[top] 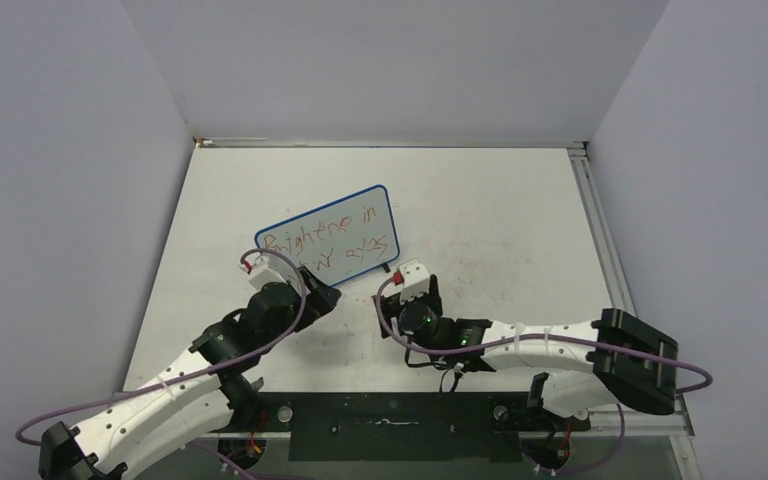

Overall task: Write a sentence on the whiteboard
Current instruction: Reset both arms

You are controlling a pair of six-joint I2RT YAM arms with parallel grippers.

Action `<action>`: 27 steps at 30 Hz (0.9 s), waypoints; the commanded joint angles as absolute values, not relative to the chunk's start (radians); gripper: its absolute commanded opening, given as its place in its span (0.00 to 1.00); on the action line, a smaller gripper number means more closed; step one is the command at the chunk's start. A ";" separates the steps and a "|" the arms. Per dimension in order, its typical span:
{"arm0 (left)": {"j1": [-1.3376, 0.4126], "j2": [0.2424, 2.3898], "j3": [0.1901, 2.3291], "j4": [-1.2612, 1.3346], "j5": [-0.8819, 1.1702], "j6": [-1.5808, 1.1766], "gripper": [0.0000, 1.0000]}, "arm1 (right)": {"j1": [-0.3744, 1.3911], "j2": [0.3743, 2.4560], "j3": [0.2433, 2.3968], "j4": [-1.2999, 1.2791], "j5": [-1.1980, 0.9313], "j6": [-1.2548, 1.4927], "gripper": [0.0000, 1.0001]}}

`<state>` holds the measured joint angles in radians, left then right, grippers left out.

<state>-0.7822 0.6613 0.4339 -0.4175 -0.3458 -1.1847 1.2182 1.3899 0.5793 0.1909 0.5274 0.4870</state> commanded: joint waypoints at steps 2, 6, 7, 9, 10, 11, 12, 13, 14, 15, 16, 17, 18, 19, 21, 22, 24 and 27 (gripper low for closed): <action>-0.715 0.654 0.598 -0.423 -0.345 -0.810 0.96 | 1.050 1.219 0.610 0.102 0.460 0.400 0.92; -0.553 0.701 0.732 -0.449 -0.208 -0.643 0.96 | 0.824 1.133 0.607 0.068 0.302 0.349 0.97; -0.514 0.714 0.764 -0.457 -0.195 -0.615 0.96 | 0.775 1.110 0.602 0.068 0.268 0.336 0.91; -0.457 0.736 0.827 -0.455 -0.211 -0.553 0.96 | 0.671 1.063 0.593 0.063 0.220 0.312 0.90; -0.435 0.745 0.855 -0.451 -0.228 -0.519 0.96 | 0.620 1.043 0.590 0.058 0.200 0.304 0.90; -0.419 0.754 0.893 -0.445 -0.251 -0.484 0.96 | 0.575 1.020 0.589 0.052 0.183 0.295 0.90; -0.408 0.761 0.919 -0.440 -0.282 -0.449 0.96 | 0.537 0.998 0.588 0.050 0.174 0.288 0.90; -0.403 0.765 0.941 -0.435 -0.334 -0.419 0.96 | 0.509 0.974 0.588 0.049 0.178 0.284 0.90; -0.402 0.766 0.955 -0.424 -0.389 -0.391 0.96 | 0.490 0.948 0.588 0.045 0.203 0.283 0.90; -0.402 0.760 0.959 -0.404 -0.435 -0.356 0.96 | 0.482 0.922 0.585 0.045 0.230 0.275 0.90; -0.402 0.748 0.953 -0.381 -0.481 -0.326 0.96 | 0.480 0.889 0.584 0.045 0.261 0.257 0.90; -0.402 0.724 0.939 -0.353 -0.522 -0.278 0.96 | 0.480 0.867 0.585 0.045 0.300 0.245 0.90; -0.402 0.701 0.918 -0.323 -0.561 -0.242 0.96 | 0.480 0.845 0.583 0.045 0.325 0.241 0.90; -0.402 0.677 0.894 -0.297 -0.585 -0.216 0.96 | 0.481 0.823 0.580 0.046 0.344 0.232 0.90; -0.402 0.627 0.841 -0.260 -0.618 -0.176 0.96 | 0.480 0.782 0.569 0.052 0.365 0.216 0.90; -0.402 0.608 0.819 -0.252 -0.624 -0.163 0.96 | 0.480 0.766 0.563 0.055 0.381 0.212 0.90; -0.402 0.580 0.802 -0.263 -0.630 -0.165 0.96 | 0.481 0.734 0.552 0.058 0.399 0.205 0.90; -0.402 0.562 0.781 -0.272 -0.621 -0.173 0.96 | 0.482 0.701 0.543 0.066 0.394 0.190 0.90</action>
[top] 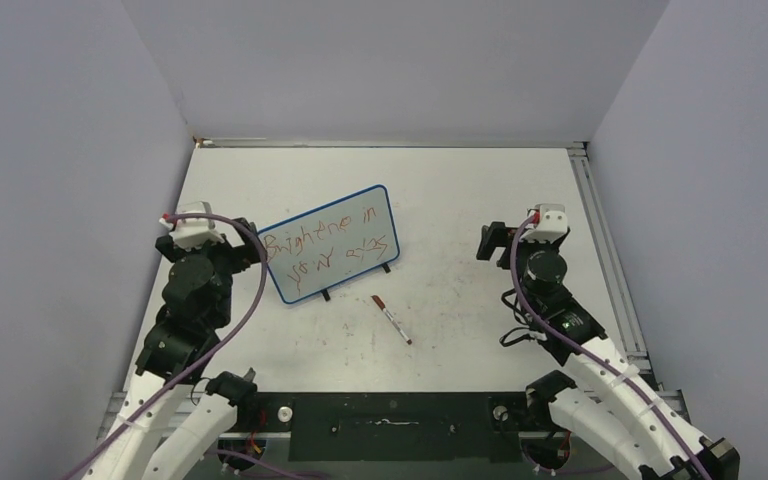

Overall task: Write a sentence on the whiteboard
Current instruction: Reset both arms

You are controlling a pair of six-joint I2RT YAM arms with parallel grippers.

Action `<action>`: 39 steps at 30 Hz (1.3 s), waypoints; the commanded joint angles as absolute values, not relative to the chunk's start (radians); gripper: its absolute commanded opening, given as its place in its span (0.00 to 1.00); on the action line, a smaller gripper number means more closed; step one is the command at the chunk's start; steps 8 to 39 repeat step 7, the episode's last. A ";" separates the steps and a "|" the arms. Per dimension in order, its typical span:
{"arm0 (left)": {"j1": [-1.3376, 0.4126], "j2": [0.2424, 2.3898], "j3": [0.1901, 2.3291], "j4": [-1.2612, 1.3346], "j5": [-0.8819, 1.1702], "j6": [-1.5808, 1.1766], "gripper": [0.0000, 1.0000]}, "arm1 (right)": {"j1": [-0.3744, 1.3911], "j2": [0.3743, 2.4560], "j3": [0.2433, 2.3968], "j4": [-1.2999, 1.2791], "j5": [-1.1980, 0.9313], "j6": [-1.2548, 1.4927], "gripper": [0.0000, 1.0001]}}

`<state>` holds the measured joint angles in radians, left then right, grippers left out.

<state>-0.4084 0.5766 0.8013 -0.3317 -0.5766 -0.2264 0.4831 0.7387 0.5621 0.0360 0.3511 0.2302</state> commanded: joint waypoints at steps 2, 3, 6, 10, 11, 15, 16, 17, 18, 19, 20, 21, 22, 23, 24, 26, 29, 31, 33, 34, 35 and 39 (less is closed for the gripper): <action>-0.402 0.559 0.782 -0.278 -0.646 -0.173 0.96 | 0.482 0.686 0.546 0.068 0.389 0.181 0.90; -0.402 0.558 0.782 -0.279 -0.656 -0.173 0.96 | 0.482 0.681 0.549 0.068 0.384 0.177 0.90; -0.396 0.546 0.778 -0.278 -0.669 -0.171 0.96 | 0.482 0.674 0.553 0.067 0.375 0.175 0.90; -0.394 0.541 0.775 -0.276 -0.672 -0.170 0.96 | 0.482 0.669 0.549 0.071 0.368 0.175 0.90; -0.394 0.541 0.775 -0.276 -0.672 -0.170 0.96 | 0.482 0.669 0.549 0.071 0.368 0.175 0.90; -0.394 0.541 0.775 -0.276 -0.672 -0.170 0.96 | 0.482 0.669 0.549 0.071 0.368 0.175 0.90; -0.394 0.541 0.775 -0.276 -0.672 -0.170 0.96 | 0.482 0.669 0.549 0.071 0.368 0.175 0.90; -0.394 0.541 0.775 -0.276 -0.672 -0.170 0.96 | 0.482 0.669 0.549 0.071 0.368 0.175 0.90; -0.394 0.541 0.775 -0.276 -0.672 -0.170 0.96 | 0.482 0.669 0.549 0.071 0.368 0.175 0.90; -0.394 0.541 0.775 -0.276 -0.672 -0.170 0.96 | 0.482 0.669 0.549 0.071 0.368 0.175 0.90; -0.394 0.541 0.775 -0.276 -0.672 -0.170 0.96 | 0.482 0.669 0.549 0.071 0.368 0.175 0.90; -0.394 0.541 0.775 -0.276 -0.672 -0.170 0.96 | 0.482 0.669 0.549 0.071 0.368 0.175 0.90; -0.394 0.541 0.775 -0.276 -0.672 -0.170 0.96 | 0.482 0.669 0.549 0.071 0.368 0.175 0.90; -0.394 0.541 0.775 -0.276 -0.672 -0.170 0.96 | 0.482 0.669 0.549 0.071 0.368 0.175 0.90; -0.394 0.541 0.775 -0.276 -0.672 -0.170 0.96 | 0.482 0.669 0.549 0.071 0.368 0.175 0.90; -0.394 0.541 0.775 -0.276 -0.672 -0.170 0.96 | 0.482 0.669 0.549 0.071 0.368 0.175 0.90; -0.394 0.541 0.775 -0.276 -0.672 -0.170 0.96 | 0.482 0.669 0.549 0.071 0.368 0.175 0.90; -0.394 0.541 0.775 -0.276 -0.672 -0.170 0.96 | 0.482 0.669 0.549 0.071 0.368 0.175 0.90; -0.394 0.541 0.775 -0.276 -0.672 -0.170 0.96 | 0.482 0.669 0.549 0.071 0.368 0.175 0.90; -0.394 0.541 0.775 -0.276 -0.672 -0.170 0.96 | 0.482 0.669 0.549 0.071 0.368 0.175 0.90; -0.394 0.541 0.775 -0.276 -0.672 -0.170 0.96 | 0.482 0.669 0.549 0.071 0.368 0.175 0.90; -0.394 0.541 0.775 -0.276 -0.672 -0.170 0.96 | 0.482 0.669 0.549 0.071 0.368 0.175 0.90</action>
